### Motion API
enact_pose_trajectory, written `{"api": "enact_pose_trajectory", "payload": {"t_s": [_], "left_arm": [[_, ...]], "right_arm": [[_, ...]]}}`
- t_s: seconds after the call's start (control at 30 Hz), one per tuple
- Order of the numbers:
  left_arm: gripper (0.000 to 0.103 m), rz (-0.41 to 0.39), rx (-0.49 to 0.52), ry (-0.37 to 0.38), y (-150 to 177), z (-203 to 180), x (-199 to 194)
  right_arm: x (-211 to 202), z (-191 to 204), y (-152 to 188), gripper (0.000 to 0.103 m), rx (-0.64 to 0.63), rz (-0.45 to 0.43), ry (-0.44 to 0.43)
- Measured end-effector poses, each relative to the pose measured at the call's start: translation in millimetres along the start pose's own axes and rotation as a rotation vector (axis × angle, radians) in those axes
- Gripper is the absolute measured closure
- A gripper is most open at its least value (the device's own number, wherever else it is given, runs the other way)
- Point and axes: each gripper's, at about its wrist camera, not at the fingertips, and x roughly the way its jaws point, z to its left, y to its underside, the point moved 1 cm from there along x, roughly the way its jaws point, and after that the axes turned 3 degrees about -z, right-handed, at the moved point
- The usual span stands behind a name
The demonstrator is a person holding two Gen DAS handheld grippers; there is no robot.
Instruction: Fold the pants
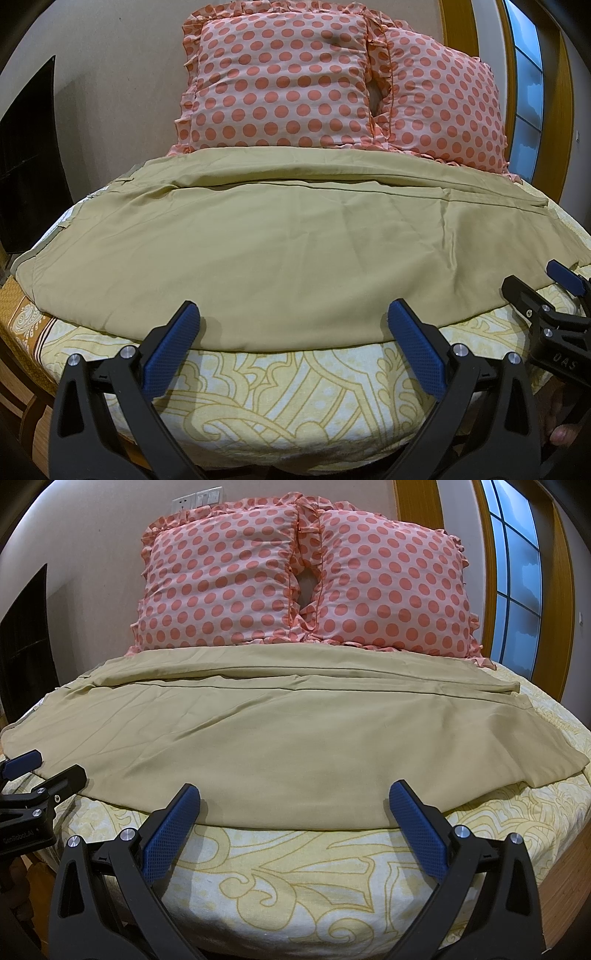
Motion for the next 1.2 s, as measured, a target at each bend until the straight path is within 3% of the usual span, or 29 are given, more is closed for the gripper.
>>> {"api": "enact_pose_trajectory", "payload": {"t_s": [0.33,0.5,0.67,0.8,0.9,0.97,1.07,1.13,1.2], "left_arm": [[0.002,0.018,0.005,0.025,-3,2,-5],[0.002,-0.036,0.019,-0.010,-34,18,-16],[0.002,-0.090,-0.006,-0.015,-79,31,-8],[0.002,-0.099,-0.035,-0.030,-112,40,15],[0.002,-0.104,-0.051,-0.034,-129,45,29],[0.002,-0.105,-0.055,-0.040,-136,46,38],[0.002,-0.098,-0.045,-0.047,-139,46,49],[0.002,-0.095,-0.043,-0.053,-139,47,55],[0.002,-0.087,-0.041,-0.053,-138,47,61]], "right_arm": [[1,-7,-4,0.001,0.008,0.061,-0.041],[7,-48,-48,0.001,0.094,0.067,-0.024],[60,-127,-126,0.001,0.257,0.094,0.104],[149,-196,-173,0.001,0.427,0.193,0.226],[206,-233,-186,0.003,0.533,0.259,0.310],[249,-258,-191,0.014,0.600,0.303,0.395],[289,-279,-190,0.019,0.684,0.353,0.469],[306,-286,-186,0.020,0.699,0.383,0.539],[316,-286,-184,0.025,0.632,0.407,0.615]]}}
